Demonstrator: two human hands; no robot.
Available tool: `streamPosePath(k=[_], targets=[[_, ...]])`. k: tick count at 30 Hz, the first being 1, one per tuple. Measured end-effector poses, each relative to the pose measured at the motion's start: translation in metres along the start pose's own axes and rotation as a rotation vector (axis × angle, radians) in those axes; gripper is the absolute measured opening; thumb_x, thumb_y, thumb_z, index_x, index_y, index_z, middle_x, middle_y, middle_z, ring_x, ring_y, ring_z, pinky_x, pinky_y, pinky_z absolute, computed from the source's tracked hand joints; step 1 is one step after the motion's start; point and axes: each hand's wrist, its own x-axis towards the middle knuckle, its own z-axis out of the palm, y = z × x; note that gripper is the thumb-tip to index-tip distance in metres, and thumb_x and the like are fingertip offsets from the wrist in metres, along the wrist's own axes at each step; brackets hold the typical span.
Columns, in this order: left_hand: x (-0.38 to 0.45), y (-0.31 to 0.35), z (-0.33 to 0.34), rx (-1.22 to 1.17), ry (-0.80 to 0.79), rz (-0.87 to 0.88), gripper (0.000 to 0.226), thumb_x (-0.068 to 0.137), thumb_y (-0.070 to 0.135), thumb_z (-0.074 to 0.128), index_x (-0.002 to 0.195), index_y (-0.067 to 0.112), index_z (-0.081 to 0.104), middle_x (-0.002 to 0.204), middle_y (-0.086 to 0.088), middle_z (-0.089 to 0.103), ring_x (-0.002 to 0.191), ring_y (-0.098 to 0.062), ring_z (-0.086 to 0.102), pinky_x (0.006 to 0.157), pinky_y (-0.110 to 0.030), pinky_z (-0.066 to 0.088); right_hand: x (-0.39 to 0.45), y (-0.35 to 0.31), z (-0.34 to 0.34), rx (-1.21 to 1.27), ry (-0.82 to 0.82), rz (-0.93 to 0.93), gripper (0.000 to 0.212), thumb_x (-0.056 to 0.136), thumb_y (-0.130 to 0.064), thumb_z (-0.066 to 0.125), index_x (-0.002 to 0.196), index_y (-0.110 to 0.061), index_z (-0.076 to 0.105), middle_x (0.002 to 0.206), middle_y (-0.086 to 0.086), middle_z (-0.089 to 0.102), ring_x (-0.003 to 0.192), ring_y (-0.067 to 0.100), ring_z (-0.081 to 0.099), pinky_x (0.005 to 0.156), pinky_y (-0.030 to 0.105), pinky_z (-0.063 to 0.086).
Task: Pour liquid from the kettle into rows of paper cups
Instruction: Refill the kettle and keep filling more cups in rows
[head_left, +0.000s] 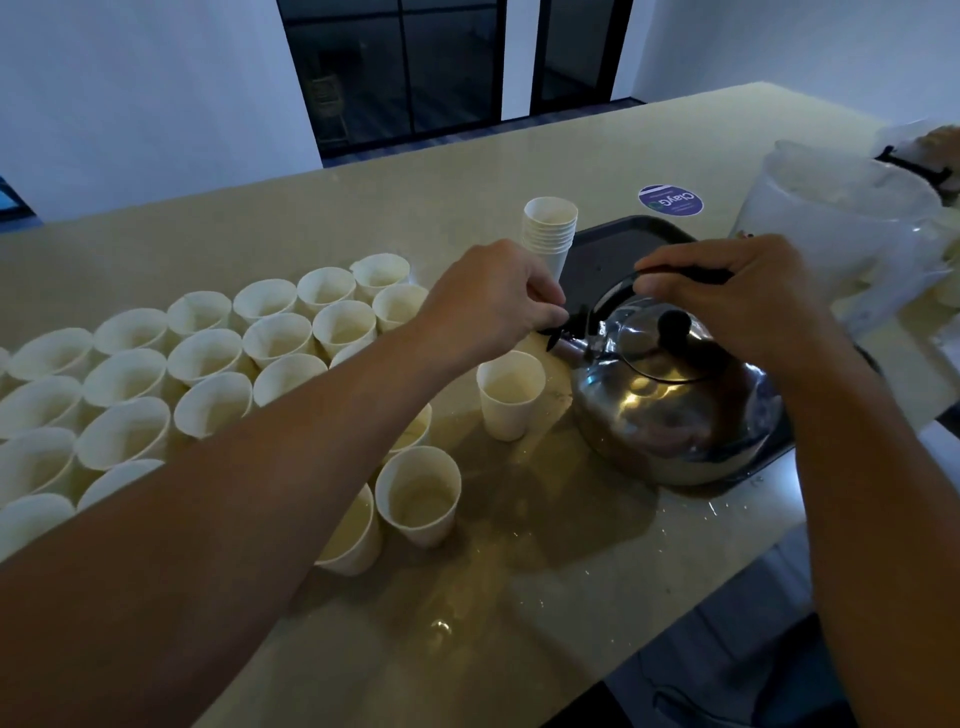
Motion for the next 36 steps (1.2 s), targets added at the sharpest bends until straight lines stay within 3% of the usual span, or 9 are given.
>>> streamPosePath(k=[7, 15, 24, 29, 36], targets=[[-0.007, 0.001, -0.007, -0.017, -0.037, -0.031, 0.016, 0.082, 0.032, 0.08, 0.097, 0.03, 0.08, 0.09, 0.011, 0.075, 0.082, -0.004, 0.066, 0.08, -0.029, 0.056, 0.006, -0.019, 0.006, -0.091, -0.095, -0.05, 0.012, 0.081, -0.045, 0.079, 0.09, -0.052, 0.075, 0.09, -0.026, 0.073, 0.089, 0.005, 0.07, 0.092, 0.037, 0.057], [-0.01, -0.004, -0.009, -0.054, -0.056, -0.075, 0.017, 0.082, 0.028, 0.08, 0.099, 0.026, 0.079, 0.092, 0.008, 0.075, 0.081, -0.003, 0.066, 0.07, -0.019, 0.049, 0.016, -0.036, 0.008, -0.175, -0.185, -0.094, 0.019, 0.081, -0.04, 0.079, 0.096, -0.049, 0.071, 0.08, -0.031, 0.065, 0.074, -0.014, 0.062, 0.072, 0.014, 0.043], [-0.01, -0.004, -0.008, -0.073, -0.069, -0.086, 0.017, 0.083, 0.028, 0.08, 0.1, 0.025, 0.079, 0.093, 0.008, 0.073, 0.083, -0.004, 0.065, 0.063, -0.015, 0.041, 0.02, -0.04, 0.006, -0.209, -0.219, -0.082, 0.019, 0.078, -0.046, 0.08, 0.096, -0.049, 0.074, 0.083, -0.023, 0.071, 0.072, -0.006, 0.063, 0.071, 0.019, 0.046], [-0.009, -0.003, -0.009, -0.078, -0.082, -0.088, 0.015, 0.082, 0.029, 0.081, 0.097, 0.026, 0.08, 0.09, 0.011, 0.071, 0.081, -0.005, 0.066, 0.061, -0.014, 0.04, 0.022, -0.041, 0.004, -0.206, -0.24, -0.069, 0.014, 0.075, -0.05, 0.08, 0.084, -0.056, 0.071, 0.073, -0.034, 0.067, 0.071, -0.009, 0.062, 0.069, 0.02, 0.046], [-0.01, -0.001, -0.008, -0.081, -0.088, -0.087, 0.014, 0.082, 0.029, 0.08, 0.096, 0.027, 0.08, 0.09, 0.008, 0.074, 0.081, -0.004, 0.067, 0.069, -0.018, 0.049, 0.021, -0.045, 0.002, -0.214, -0.26, -0.084, 0.015, 0.077, -0.046, 0.08, 0.083, -0.056, 0.069, 0.078, -0.031, 0.068, 0.075, -0.007, 0.063, 0.068, 0.016, 0.043]])
